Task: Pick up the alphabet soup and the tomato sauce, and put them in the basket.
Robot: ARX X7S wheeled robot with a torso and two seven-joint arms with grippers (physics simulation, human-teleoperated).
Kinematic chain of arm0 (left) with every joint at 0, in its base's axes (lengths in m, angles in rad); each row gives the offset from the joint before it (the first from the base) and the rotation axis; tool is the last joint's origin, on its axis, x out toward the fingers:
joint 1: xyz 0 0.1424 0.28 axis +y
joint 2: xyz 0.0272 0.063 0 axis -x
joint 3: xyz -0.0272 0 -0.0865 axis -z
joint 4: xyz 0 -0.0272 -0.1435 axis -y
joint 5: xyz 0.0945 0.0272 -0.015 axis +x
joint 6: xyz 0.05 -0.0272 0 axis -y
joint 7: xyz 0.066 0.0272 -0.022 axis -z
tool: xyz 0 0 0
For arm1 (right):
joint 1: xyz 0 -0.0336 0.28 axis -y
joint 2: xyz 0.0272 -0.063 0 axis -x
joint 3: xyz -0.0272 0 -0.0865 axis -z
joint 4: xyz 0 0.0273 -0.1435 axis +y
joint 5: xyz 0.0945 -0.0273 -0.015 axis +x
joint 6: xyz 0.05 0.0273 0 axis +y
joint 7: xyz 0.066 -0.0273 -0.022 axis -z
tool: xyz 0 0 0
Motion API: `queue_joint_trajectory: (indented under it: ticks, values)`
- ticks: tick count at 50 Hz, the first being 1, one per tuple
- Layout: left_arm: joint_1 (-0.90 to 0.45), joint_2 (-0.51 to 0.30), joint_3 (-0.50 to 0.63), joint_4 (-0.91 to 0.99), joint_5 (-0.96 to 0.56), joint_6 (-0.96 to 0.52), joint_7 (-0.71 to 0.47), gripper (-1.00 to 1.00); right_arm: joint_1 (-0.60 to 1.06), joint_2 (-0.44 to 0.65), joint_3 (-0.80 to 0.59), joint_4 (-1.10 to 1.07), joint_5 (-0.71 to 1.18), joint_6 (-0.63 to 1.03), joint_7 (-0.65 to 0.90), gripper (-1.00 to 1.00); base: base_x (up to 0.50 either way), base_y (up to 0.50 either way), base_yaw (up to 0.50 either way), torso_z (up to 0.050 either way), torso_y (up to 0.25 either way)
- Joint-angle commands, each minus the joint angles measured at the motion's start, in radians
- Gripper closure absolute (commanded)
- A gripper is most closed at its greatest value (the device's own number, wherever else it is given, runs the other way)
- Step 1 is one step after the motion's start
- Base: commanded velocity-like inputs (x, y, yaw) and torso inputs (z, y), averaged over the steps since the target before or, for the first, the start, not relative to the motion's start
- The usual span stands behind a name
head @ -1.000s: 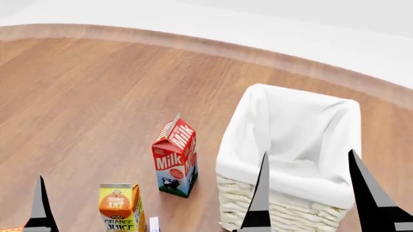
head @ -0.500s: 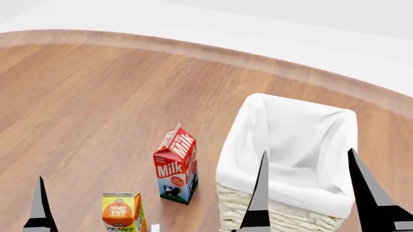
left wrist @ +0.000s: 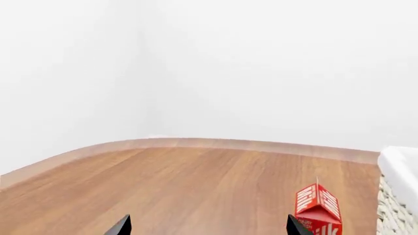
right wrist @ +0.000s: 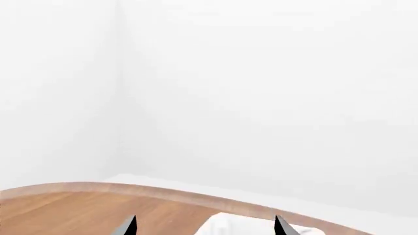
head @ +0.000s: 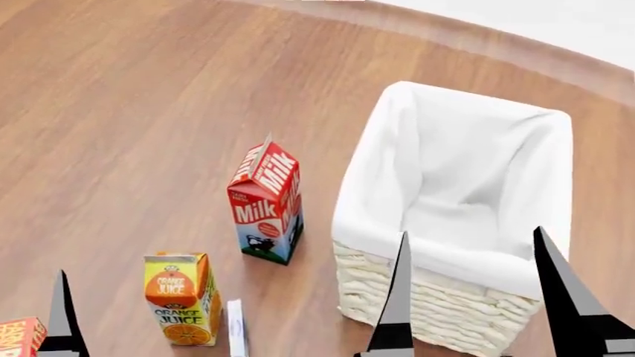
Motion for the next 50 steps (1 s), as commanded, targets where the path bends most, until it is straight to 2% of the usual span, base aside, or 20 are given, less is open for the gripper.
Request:
queue_joint_trajectory:
  ticks: [1, 22, 29, 39, 50]
  values:
    - [0.0, 0.02, -0.026, -0.01, -0.031, 0.013, 0.053, -1.0, 0.006, -0.013, 0.013, 0.001, -0.027, 0.005, -0.025, -1.0, 0.0, 0.0, 0.0, 0.027, -0.24]
    - [-0.003, 0.008, -0.04, 0.003, -0.054, 0.006, 0.045, -1.0, -0.006, 0.018, 0.0, -0.034, -0.035, 0.031, -0.009, -1.0, 0.0, 0.0, 0.0, 0.028, -0.238]
    - [-0.001, 0.01, -0.039, -0.003, -0.066, 0.019, 0.049, -1.0, -0.142, 0.076, -0.023, -0.072, -0.056, 0.014, -0.04, -1.0, 0.0, 0.0, 0.0, 0.007, -0.049]
    - [0.003, 0.01, -0.03, -0.009, -0.063, 0.032, 0.049, -1.0, -0.389, 0.104, -0.04, -0.043, -0.151, -0.172, -0.075, -1.0, 0.0, 0.0, 0.0, 0.0, 0.0]
    - [0.005, 0.006, -0.03, -0.006, -0.067, 0.034, 0.044, -1.0, -0.502, 0.123, -0.08, 0.044, -0.233, -0.296, -0.107, -1.0, 0.0, 0.0, 0.0, 0.0, 0.0]
